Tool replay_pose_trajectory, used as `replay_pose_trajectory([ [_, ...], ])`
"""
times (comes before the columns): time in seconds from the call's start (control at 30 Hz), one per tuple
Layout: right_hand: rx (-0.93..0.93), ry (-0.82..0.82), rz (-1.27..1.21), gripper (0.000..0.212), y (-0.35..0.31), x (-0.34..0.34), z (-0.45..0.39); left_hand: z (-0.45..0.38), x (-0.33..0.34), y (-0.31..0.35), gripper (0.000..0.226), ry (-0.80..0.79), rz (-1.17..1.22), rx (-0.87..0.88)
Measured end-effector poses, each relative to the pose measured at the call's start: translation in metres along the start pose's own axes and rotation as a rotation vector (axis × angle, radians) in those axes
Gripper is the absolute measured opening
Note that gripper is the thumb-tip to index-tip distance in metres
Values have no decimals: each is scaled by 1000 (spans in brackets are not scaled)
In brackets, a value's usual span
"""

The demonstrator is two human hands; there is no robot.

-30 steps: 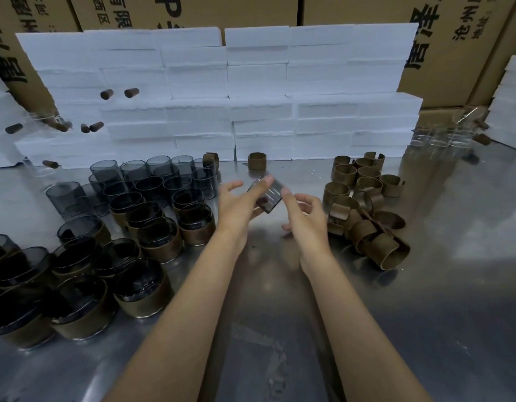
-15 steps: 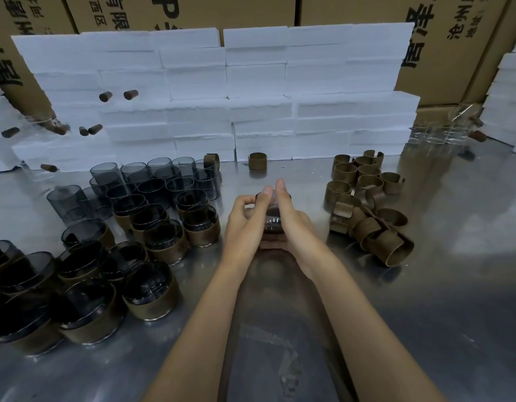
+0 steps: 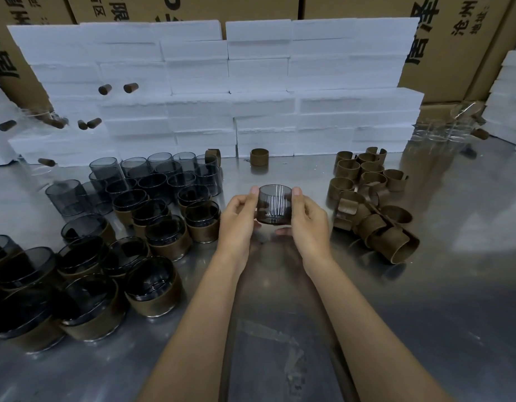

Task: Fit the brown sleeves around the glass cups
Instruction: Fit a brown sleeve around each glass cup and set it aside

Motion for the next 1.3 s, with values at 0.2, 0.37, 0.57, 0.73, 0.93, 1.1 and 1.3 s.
replay_pose_trajectory([
  [0.2,84,-198,78,73,-10,3,6,2,3,2,31,-29,-83,-17],
  [0.37,49,-284,50,50,-14,1,11,8,4,7,60,-123,-71,-55],
  [0.57,-6,-134,21,47,-9,3,10,10,13,6,43,-257,-179,97],
  [0.73,18,-54,10,39,-1,2,-1,1,2,-1,38,-11,-132,45],
  [0.93,7,-58,20,31,-4,-3,-3,-1,1,1,40,-21,-88,29],
  [1.1,-4,-231,153,73,-6,6,7,7,6,1,62,-211,-335,1],
  [1.3,3,-175,182,54,-2,2,3,12,12,7,47,-263,-323,112],
])
Point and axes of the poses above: each hand's wrist, its own z-axis away from the middle knuckle, its own x-axis out of the palm, y = z × x, the point moved 2 cm from there along -z, towards the middle knuckle, and after that the axes turned 7 degrees about x, right-handed, at the moved point
